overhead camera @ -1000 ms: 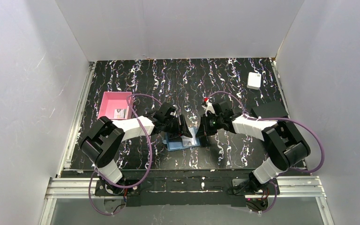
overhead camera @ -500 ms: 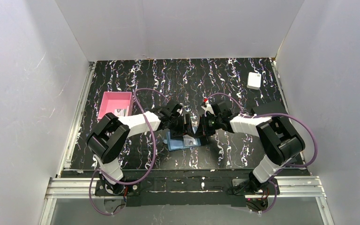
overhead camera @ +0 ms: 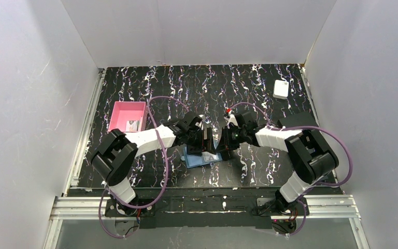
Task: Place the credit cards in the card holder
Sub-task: Insert the credit card into the card holder, then pick up the credit card from the storage box.
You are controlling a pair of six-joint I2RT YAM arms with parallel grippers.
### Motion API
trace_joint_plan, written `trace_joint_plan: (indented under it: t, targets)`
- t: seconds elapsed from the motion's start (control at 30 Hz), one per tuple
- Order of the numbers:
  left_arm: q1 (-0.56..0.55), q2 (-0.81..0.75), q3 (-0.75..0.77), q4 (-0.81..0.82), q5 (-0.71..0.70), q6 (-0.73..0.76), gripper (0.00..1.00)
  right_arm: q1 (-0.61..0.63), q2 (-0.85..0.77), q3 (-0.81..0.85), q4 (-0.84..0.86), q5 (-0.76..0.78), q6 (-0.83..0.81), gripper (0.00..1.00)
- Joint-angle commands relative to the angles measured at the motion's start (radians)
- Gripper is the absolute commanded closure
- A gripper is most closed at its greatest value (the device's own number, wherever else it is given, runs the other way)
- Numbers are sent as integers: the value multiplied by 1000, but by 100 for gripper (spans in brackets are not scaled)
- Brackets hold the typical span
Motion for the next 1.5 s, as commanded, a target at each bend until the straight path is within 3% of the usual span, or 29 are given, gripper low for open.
trace_joint_plan:
  t: [0.0,0.1,0.2,0.4,0.5,0.63,0.8,1.17,1.47]
  targets:
    - [20,-139,-6,-45,38,51,21,-12,-66,19,-69,17,-41,76]
    - [55,-193,32,-128,96,98,12,-12,-80,42,-109,28,-62,73]
    - [124,-284,82,-257,135,179,9,-12,-92,56,-132,40,-76,73]
    - [464,-424,214,-619,61,432,8,-12,-107,60,-134,30,-74,72]
    - [614,-404,266,-688,-90,533,6,-12,-113,63,-133,21,-72,72]
    - [707,-291,312,-652,-232,591,2,-12,-124,70,-146,14,-77,72]
    - [840,-133,339,-526,-42,554,2,-12,-145,81,-172,2,-86,72]
    - [903,6,321,-425,106,585,2,-12,-168,62,-177,-1,-82,72]
    - [903,98,321,-399,135,576,2,-12,-158,78,-175,-3,-70,72]
